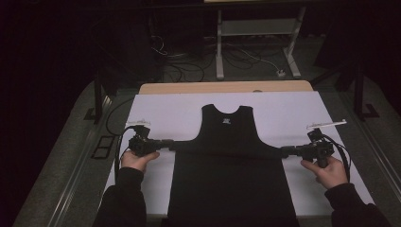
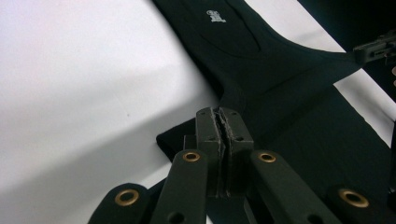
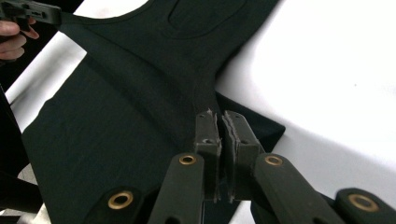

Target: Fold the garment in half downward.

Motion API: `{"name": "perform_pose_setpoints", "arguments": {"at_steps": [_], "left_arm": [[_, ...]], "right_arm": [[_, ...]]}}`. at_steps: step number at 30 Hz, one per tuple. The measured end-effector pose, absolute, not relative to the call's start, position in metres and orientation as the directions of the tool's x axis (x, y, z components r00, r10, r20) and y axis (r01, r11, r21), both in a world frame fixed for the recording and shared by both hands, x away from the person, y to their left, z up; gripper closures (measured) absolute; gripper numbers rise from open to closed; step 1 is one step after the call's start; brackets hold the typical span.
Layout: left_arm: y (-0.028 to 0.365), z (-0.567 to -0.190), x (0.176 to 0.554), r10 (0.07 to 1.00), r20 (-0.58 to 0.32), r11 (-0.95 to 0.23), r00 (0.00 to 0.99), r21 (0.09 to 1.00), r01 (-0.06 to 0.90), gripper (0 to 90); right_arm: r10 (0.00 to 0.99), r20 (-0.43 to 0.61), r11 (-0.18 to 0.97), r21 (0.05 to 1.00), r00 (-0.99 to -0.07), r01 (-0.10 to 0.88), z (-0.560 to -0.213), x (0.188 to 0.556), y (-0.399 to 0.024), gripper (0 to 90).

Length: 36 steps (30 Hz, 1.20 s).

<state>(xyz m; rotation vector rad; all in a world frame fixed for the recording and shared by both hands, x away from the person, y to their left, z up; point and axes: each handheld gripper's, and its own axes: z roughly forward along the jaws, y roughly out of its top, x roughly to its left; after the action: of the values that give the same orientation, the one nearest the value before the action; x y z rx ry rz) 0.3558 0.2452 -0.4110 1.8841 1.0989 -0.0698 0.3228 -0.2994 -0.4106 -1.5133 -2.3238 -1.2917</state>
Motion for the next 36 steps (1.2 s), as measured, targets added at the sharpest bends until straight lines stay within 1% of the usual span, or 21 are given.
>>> {"name": "perform_pose_setpoints", "arguments": {"at_steps": [11,25,36], "left_arm": [[0.247,-0.412,0.343,0.643,-0.465,-0.202,0.608,0.664,0.720,86.6],[0.244,-0.417,0.333,0.635,-0.453,-0.269,0.626,0.630,0.728,86.6],[0.238,-0.423,0.330,0.630,-0.432,-0.354,0.645,0.580,0.734,86.5]], "right_arm": [[0.713,0.482,0.179,0.577,-0.509,0.797,-0.413,0.315,-0.299,83.3],[0.712,0.486,0.207,0.544,-0.507,0.813,-0.418,0.307,-0.298,83.2],[0.714,0.486,0.237,0.509,-0.503,0.828,-0.426,0.304,-0.294,82.9]]}}
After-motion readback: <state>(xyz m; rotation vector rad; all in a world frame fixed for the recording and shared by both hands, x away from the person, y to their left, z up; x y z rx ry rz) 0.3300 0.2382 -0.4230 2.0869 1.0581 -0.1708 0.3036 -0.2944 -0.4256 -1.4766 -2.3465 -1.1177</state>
